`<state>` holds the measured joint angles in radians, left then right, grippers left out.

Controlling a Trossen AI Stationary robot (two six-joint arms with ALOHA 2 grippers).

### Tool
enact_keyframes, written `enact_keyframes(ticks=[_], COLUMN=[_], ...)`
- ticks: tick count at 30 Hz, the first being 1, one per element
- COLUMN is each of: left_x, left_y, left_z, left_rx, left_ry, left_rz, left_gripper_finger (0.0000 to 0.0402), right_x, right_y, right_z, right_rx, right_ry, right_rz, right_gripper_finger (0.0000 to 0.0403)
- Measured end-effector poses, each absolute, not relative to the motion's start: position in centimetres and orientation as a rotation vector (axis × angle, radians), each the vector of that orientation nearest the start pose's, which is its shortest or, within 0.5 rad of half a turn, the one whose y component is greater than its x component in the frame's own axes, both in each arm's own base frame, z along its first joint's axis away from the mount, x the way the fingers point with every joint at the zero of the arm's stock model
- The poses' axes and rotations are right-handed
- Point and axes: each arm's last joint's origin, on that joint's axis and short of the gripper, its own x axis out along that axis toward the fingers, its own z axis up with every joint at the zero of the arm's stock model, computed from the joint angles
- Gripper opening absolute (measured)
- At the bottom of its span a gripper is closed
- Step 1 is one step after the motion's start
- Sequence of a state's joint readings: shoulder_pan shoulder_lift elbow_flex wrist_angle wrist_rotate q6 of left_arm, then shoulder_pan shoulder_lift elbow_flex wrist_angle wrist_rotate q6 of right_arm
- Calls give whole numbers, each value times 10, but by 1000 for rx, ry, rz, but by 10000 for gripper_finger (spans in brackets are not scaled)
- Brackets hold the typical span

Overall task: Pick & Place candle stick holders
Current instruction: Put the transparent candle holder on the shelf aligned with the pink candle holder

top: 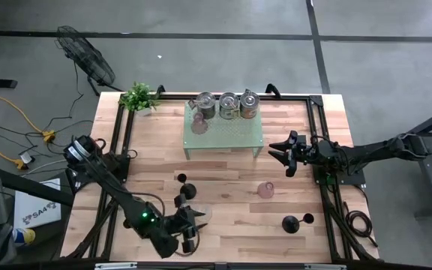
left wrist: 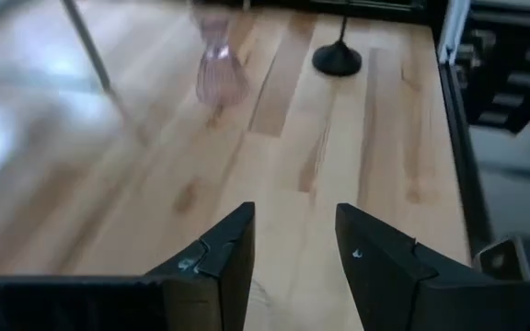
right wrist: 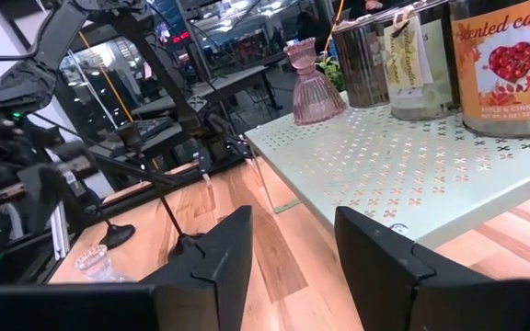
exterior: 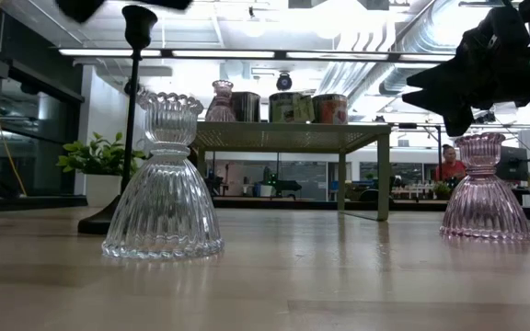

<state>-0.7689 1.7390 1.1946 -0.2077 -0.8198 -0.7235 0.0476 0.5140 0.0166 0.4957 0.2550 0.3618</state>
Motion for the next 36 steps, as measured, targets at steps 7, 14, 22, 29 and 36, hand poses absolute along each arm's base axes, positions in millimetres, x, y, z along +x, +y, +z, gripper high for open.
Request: enact_keyframes(ticks=[7, 14, 22, 29, 36], left_x=[305, 317, 324, 351, 363], left_y=[-217, -196, -187, -189, -181], left_z=[230, 254, 280, 270, 267], left_rx=[-590, -768, -836, -833, -776], left_ry=[603, 788, 939, 1090, 1179], left_rz=[223, 322, 375, 419, 499], left_gripper_finger=[148, 148, 148, 148, 148], right_x=[130, 130, 130, 130, 131], right_y=[-1, -1, -1, -1, -1], right_z=[169, 169, 169, 166, 163], right_rx=[361, 360, 361, 356, 352], right_ry=[-36, -36, -36, -7, 22], right_rz=[-205, -205, -205, -211, -216], right_gripper_finger=[148, 148, 148, 148, 148])
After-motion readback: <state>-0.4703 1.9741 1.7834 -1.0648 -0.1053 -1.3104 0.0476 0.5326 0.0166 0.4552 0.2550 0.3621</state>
